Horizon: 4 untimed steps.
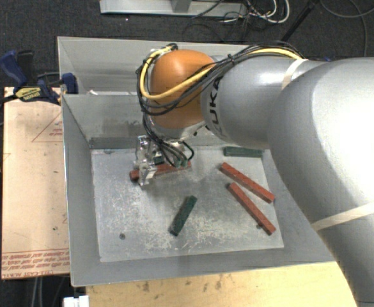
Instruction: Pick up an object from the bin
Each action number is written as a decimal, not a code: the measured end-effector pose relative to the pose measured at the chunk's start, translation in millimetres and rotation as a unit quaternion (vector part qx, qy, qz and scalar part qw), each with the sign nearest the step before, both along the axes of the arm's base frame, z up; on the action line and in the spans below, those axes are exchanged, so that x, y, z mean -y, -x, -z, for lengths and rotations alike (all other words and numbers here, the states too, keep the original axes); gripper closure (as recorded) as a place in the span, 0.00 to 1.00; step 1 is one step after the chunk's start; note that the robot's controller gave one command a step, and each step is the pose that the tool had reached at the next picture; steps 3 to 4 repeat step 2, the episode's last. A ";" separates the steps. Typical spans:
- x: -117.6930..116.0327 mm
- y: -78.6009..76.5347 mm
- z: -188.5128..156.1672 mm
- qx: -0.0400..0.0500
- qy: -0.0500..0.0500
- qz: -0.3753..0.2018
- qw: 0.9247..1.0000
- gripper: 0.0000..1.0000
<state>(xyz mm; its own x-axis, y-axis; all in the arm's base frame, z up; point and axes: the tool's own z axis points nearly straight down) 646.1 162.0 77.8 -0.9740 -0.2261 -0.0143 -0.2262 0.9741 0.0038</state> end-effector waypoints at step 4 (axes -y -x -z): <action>-0.4 -1.1 -127.5 -0.005 0.003 -0.051 0.999 1.00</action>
Offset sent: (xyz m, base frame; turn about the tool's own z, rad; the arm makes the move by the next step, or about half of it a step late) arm 0.0005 -0.0003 0.1272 -0.1046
